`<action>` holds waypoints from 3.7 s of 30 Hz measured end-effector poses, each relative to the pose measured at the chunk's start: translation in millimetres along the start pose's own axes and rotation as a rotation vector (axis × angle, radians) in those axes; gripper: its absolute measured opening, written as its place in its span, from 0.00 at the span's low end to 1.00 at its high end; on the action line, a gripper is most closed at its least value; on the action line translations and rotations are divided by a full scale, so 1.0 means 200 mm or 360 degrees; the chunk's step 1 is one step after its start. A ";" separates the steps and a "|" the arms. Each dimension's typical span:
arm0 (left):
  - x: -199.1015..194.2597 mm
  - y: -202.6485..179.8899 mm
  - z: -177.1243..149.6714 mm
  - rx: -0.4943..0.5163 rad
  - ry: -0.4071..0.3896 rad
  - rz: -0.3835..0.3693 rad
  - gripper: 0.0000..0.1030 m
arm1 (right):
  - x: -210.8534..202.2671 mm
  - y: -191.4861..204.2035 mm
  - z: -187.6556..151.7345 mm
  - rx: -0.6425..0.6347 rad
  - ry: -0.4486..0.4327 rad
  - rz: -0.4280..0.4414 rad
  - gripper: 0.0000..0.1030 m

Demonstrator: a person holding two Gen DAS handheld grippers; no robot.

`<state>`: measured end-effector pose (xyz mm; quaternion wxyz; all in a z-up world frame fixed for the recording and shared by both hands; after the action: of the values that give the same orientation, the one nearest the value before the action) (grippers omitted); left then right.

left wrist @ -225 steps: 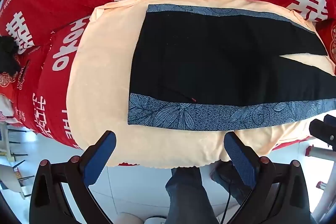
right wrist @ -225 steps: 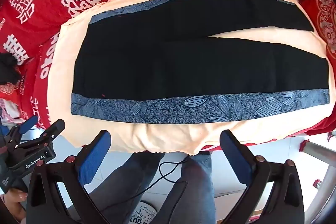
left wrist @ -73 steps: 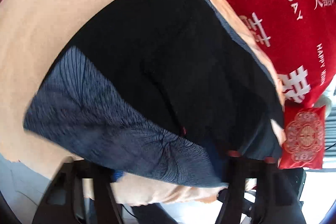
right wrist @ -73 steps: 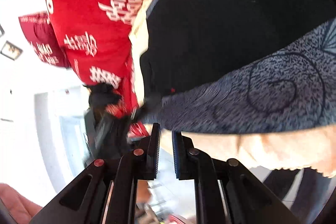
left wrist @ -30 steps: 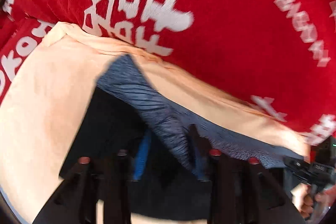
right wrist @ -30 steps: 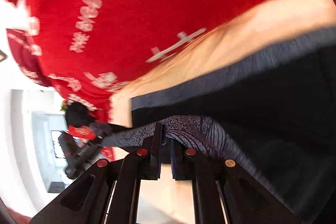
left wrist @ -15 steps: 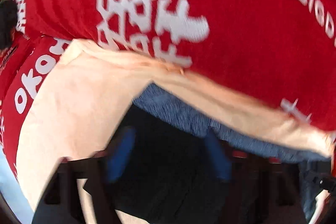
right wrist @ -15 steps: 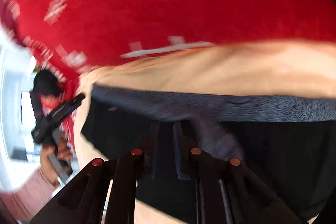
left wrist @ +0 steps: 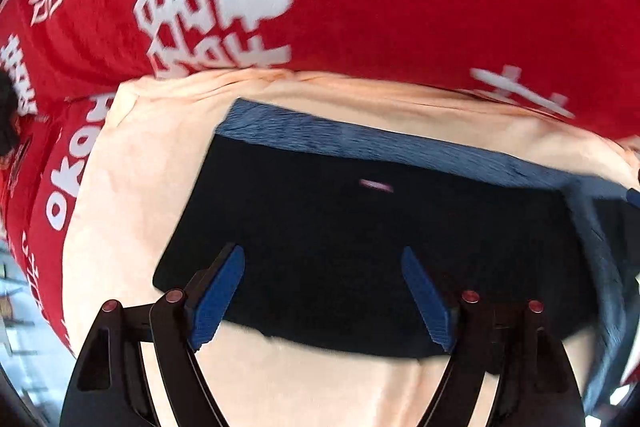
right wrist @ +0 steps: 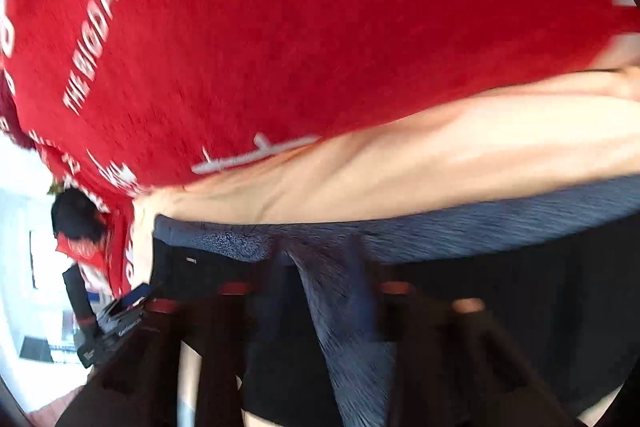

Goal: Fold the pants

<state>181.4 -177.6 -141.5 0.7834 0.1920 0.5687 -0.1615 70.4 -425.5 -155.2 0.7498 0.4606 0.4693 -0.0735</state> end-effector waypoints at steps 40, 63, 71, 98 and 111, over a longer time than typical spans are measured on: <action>-0.36 -1.89 -0.82 0.0552 0.0363 -0.0965 0.30 | -1.03 -0.89 -1.46 0.0866 -0.0283 0.0234 0.15; -0.29 -1.94 0.14 0.0333 -0.0086 -0.0513 0.67 | -1.23 -1.27 0.27 0.0200 -0.0211 -0.0377 0.50; -0.11 -1.69 -0.09 0.0348 0.0043 -0.0265 0.67 | -1.27 -1.31 -0.02 0.0276 -0.0216 -0.0607 0.63; 0.22 -1.93 0.05 0.0327 -0.0020 -0.0120 0.67 | -0.74 -1.13 0.16 -0.0108 0.0046 -0.0285 0.12; 0.16 -1.34 -0.02 0.0150 0.0061 0.0074 0.68 | -1.15 -1.61 0.31 0.0070 -0.0179 -0.0770 0.12</action>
<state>61.9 -411.2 -205.2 0.7660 0.2449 0.5706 -0.1663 -191.2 -727.7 -170.4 0.7252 0.3461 0.5218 -0.2865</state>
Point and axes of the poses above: each gripper's, at about its wrist camera, not at the fingertips, and x roughly the way its jaws point, y to its left, z to its top, the point moved 9 cm from there along x, roughly the way its jaws point, and after that the axes turned 3 degrees about z, right-handed, at the moved point
